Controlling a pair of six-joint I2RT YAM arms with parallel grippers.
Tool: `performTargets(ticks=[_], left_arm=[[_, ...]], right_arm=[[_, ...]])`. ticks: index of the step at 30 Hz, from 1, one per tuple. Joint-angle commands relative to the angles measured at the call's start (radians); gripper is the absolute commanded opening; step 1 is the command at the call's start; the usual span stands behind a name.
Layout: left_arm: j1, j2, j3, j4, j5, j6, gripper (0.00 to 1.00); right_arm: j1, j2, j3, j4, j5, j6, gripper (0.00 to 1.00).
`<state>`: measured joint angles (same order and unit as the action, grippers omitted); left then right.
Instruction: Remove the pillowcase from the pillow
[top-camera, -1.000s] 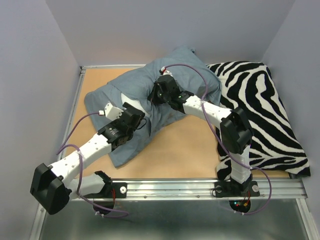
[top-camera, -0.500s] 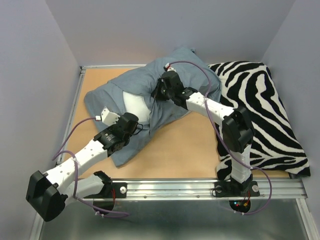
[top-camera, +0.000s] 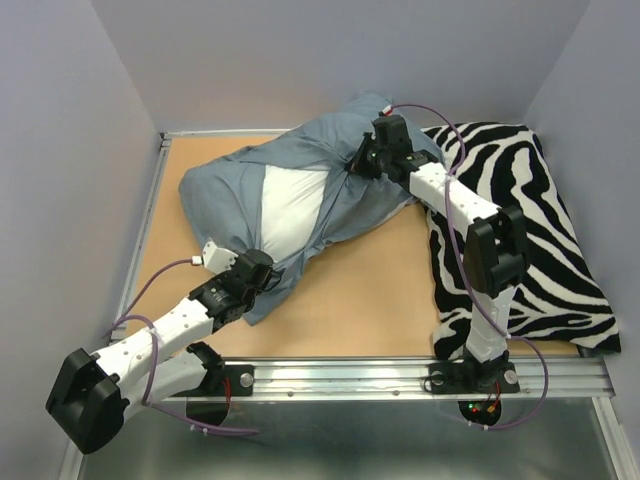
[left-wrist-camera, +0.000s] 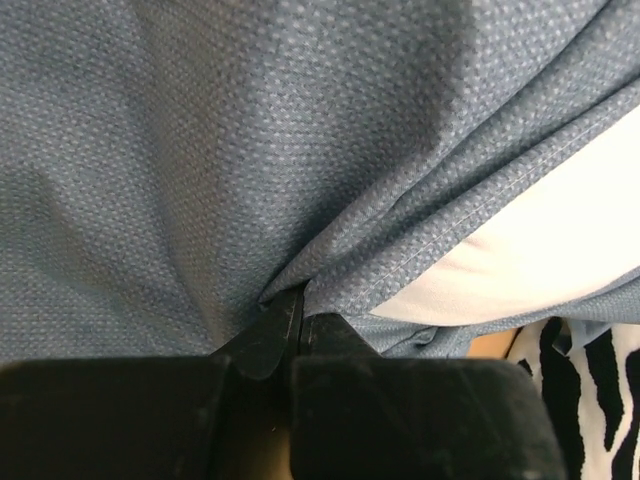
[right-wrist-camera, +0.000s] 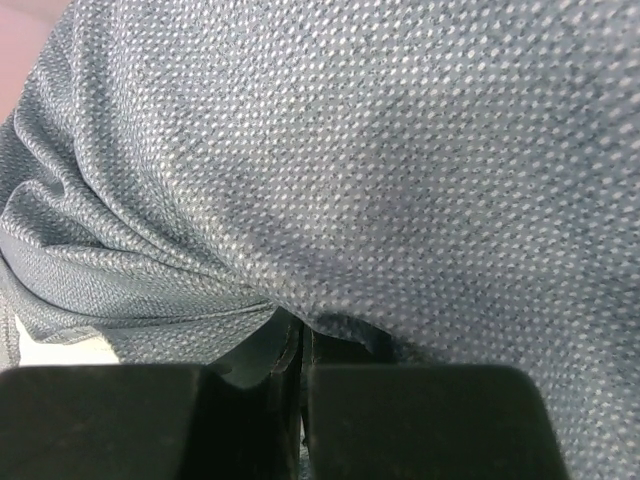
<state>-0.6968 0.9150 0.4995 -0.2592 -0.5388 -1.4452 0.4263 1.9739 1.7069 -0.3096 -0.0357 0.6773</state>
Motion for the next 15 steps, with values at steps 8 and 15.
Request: performTargets(ticks=[8, 15], left_arm=[[0.000, 0.067, -0.159, 0.181, 0.039, 0.055, 0.00], [0.000, -0.001, -0.206, 0.313, 0.028, 0.138, 0.00]], right_arm=[[0.052, -0.159, -0.111, -0.003, 0.112, -0.142, 0.34], [0.126, -0.314, -0.205, -0.003, 0.108, -0.189, 0.62]])
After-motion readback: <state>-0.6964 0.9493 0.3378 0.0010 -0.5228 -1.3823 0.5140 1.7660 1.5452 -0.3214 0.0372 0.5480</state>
